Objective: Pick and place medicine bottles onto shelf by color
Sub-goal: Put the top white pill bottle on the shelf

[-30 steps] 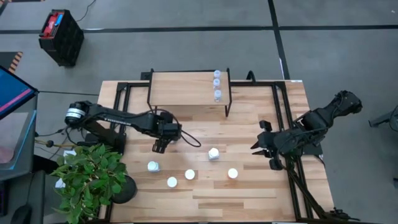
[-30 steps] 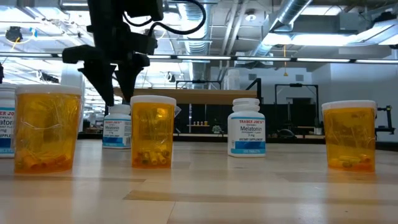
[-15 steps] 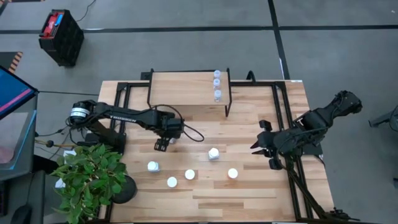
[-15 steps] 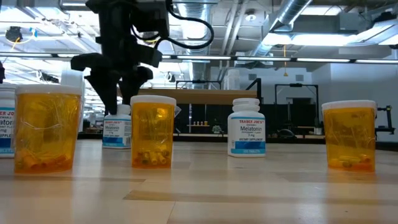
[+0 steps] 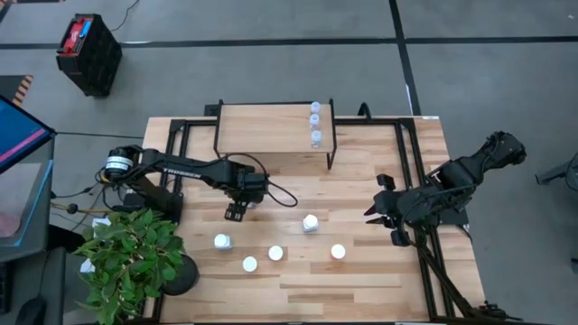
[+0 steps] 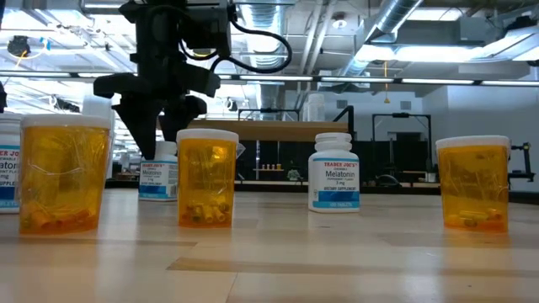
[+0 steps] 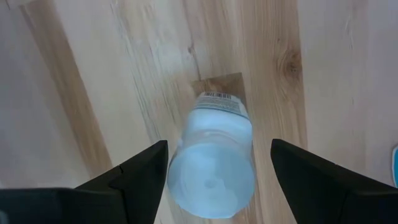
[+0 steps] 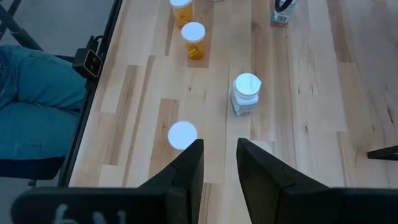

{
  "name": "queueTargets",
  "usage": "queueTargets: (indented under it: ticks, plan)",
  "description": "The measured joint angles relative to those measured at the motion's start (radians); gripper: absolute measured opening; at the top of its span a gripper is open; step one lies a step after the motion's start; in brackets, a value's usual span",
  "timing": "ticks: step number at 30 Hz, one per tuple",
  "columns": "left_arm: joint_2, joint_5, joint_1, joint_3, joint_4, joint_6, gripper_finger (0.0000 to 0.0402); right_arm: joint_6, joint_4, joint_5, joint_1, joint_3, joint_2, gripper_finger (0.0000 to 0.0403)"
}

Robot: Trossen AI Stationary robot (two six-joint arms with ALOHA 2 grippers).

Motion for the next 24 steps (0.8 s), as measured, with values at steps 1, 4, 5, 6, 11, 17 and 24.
queueTargets:
  ticks: [1, 4, 5, 6, 11, 17, 24]
  plan:
    - [0.000, 0.000, 0.000, 0.000, 0.002, 0.000, 0.0266, 0.000, 0.000, 0.000, 0.000, 0.000, 0.000, 0.0118]
    - [0.000, 0.001, 0.000, 0.000, 0.003, -0.001, 0.0248, 0.000, 0.000, 0.000, 0.000, 0.000, 0.000, 0.0118]
    - [0.000, 0.001, 0.000, 0.000, 0.003, -0.001, 0.0239, 0.000, 0.000, 0.000, 0.000, 0.000, 0.000, 0.0118]
    - [0.000, 0.001, 0.000, 0.000, 0.003, -0.001, 0.0228, 0.000, 0.000, 0.000, 0.000, 0.000, 0.000, 0.0118]
    - [-0.002, 0.003, 0.000, 0.002, 0.014, 0.006, 0.0164, 0.000, 0.000, 0.000, 0.000, 0.000, 0.000, 0.0118]
    - [-0.002, 0.002, 0.000, 0.010, 0.004, -0.001, 0.0148, 0.000, 0.000, 0.000, 0.000, 0.000, 0.000, 0.0118]
    - [-0.002, 0.032, -0.010, 0.148, -0.112, -0.014, 0.0148, 0.000, 0.000, 0.000, 0.000, 0.000, 0.000, 0.0118]
